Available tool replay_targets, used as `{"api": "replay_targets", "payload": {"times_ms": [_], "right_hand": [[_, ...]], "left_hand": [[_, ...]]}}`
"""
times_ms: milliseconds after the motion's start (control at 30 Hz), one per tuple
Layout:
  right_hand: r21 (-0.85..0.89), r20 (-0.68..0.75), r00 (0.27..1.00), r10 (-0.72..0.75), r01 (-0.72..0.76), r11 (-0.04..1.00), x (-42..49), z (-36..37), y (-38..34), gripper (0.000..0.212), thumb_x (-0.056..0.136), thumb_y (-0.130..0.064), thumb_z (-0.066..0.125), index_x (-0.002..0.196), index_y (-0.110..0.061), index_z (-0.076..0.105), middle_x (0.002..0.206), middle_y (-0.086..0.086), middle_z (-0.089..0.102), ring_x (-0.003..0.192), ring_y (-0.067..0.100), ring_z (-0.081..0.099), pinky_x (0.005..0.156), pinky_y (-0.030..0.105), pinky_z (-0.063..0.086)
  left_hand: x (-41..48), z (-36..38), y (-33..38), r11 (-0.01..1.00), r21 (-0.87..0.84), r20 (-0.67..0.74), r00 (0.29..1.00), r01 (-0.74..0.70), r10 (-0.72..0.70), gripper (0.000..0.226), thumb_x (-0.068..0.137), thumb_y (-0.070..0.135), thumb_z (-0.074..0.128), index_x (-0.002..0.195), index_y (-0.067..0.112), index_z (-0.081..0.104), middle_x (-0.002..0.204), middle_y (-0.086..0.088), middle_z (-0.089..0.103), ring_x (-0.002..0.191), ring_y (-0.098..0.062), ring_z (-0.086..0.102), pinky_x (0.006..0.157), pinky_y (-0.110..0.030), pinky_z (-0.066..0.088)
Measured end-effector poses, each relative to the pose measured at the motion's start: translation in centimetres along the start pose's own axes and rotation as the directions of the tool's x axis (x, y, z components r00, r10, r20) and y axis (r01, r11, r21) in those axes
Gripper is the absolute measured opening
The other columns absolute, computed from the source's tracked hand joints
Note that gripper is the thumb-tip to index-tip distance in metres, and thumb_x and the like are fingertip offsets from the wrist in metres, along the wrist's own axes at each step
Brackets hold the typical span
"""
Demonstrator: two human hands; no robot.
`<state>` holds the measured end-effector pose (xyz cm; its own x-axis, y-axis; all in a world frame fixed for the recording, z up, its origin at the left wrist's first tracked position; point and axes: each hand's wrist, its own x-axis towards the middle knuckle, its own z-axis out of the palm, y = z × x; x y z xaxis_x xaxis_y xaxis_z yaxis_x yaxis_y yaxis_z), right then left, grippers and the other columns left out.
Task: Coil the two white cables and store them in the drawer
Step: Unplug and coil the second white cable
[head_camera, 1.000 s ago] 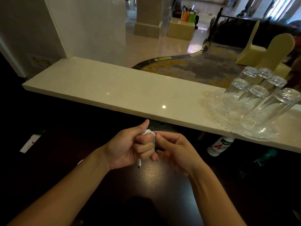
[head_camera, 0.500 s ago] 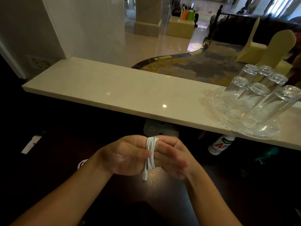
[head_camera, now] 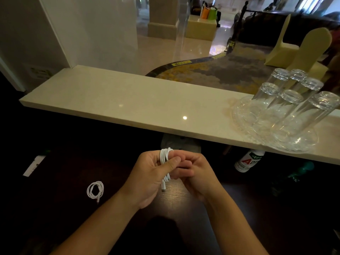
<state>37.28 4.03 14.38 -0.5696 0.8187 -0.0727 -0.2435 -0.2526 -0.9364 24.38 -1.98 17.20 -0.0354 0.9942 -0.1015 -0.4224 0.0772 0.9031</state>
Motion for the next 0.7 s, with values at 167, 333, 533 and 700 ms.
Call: {"api": "replay_targets", "payload": {"times_ms": [167,333,533,700], "right_hand": [[-0.163,-0.051,0.999,-0.011,0.002,0.987,-0.1,1.7,0.6,0.024,0.088,0.009,0.056,0.095,-0.003,0.076,0.075,0.010,0.073,0.064,0.015,0.063,0.055,0.022,0.048],[-0.201,-0.157,0.986,-0.051,0.019,0.979,-0.5,1.6,0.3,0.017,0.092,-0.006,0.060,0.095,-0.001,0.076,0.074,0.023,0.068,0.066,0.030,0.055,0.056,0.030,0.045],[-0.401,-0.142,0.984,-0.109,0.043,0.915,-1.1,1.2,-0.6,0.018,0.093,-0.011,0.061,0.097,-0.012,0.078,0.076,0.008,0.076,0.063,0.015,0.066,0.058,0.026,0.050],[-0.368,-0.109,0.989,-0.102,0.054,0.928,-1.4,1.1,-0.8,0.017,0.091,-0.012,0.063,0.098,-0.011,0.078,0.081,0.014,0.076,0.073,0.031,0.069,0.063,0.035,0.054]], "left_hand": [[0.0,-0.2,-0.3,0.931,-0.342,-0.203,0.958,0.125,-0.203,0.013,0.073,0.010,0.069,0.076,-0.003,0.069,0.069,-0.016,0.073,0.057,-0.018,0.072,0.055,-0.025,0.060],[-0.1,-2.4,-1.5,0.924,-0.362,-0.351,0.901,0.121,-0.255,0.020,0.090,0.017,0.059,0.085,0.003,0.072,0.070,-0.008,0.069,0.058,-0.011,0.069,0.059,-0.026,0.057],[-0.3,-2.7,-0.5,0.973,0.222,-0.109,0.993,0.064,-0.040,0.025,0.092,0.031,0.056,0.099,0.015,0.073,0.082,-0.005,0.072,0.081,-0.016,0.070,0.076,-0.035,0.054],[0.2,-3.5,-0.1,0.674,0.739,-0.062,0.996,-0.002,0.070,0.019,0.099,0.029,0.048,0.091,0.023,0.064,0.075,0.002,0.066,0.070,-0.008,0.065,0.068,-0.029,0.052]]}}
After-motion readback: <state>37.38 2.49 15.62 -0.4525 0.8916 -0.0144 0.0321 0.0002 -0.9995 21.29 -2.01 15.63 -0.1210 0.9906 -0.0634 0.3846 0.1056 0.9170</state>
